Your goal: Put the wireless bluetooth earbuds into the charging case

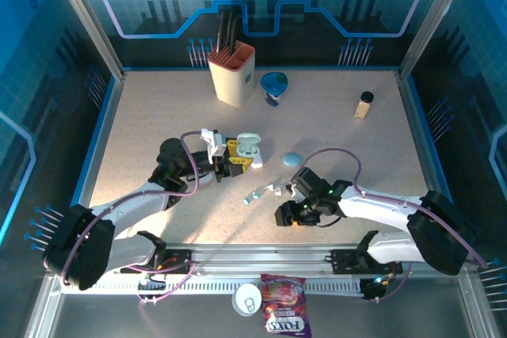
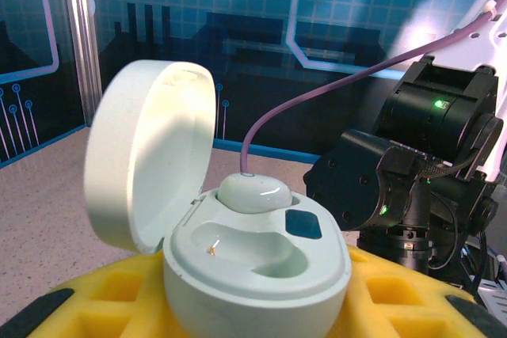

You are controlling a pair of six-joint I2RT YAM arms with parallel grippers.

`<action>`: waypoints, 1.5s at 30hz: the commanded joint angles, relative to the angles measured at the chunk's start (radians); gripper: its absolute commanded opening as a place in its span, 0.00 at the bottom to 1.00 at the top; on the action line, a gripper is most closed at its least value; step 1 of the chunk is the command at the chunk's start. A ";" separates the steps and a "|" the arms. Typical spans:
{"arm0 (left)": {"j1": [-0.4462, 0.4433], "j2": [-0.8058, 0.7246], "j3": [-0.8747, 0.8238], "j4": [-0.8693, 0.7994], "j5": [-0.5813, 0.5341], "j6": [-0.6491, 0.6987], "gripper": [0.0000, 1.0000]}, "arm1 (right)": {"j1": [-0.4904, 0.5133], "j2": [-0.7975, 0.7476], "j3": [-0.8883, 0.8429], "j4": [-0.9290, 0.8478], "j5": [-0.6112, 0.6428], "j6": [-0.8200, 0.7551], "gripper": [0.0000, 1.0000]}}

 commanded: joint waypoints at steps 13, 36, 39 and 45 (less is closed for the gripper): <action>0.008 -0.003 0.028 0.014 0.005 0.016 0.39 | -0.063 0.039 0.089 -0.078 0.041 -0.106 0.55; 0.008 0.022 0.022 0.048 0.007 0.010 0.39 | -0.054 0.071 0.031 -0.031 -0.004 -0.075 0.34; 0.008 0.022 0.024 0.049 0.010 0.009 0.39 | -0.054 0.077 0.030 -0.026 0.000 -0.075 0.29; 0.008 0.019 0.024 0.050 0.010 0.008 0.39 | -0.053 0.095 0.028 -0.005 0.005 -0.066 0.24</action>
